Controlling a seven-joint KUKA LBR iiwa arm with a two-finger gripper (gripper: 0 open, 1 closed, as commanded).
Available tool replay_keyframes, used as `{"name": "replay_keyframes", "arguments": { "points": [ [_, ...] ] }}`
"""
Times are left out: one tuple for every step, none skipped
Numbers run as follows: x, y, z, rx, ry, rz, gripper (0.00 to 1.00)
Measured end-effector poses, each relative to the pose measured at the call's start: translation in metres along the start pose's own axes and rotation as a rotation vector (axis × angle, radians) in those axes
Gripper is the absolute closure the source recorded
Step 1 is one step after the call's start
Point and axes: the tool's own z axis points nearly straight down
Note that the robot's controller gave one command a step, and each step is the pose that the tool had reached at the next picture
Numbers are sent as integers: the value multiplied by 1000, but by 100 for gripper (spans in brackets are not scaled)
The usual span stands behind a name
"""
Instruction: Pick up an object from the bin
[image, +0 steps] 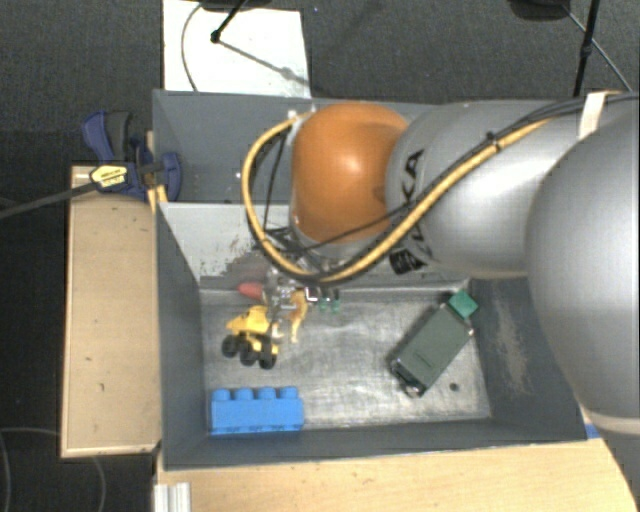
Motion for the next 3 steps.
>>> {"name": "replay_keyframes", "arguments": {
  "points": [
    [2, -2, 22, 5, 15, -30, 100],
    [6, 19, 3, 2, 6, -86, 100],
    [11, 14, -69, 3, 11, -182, 100]
  ]
}}
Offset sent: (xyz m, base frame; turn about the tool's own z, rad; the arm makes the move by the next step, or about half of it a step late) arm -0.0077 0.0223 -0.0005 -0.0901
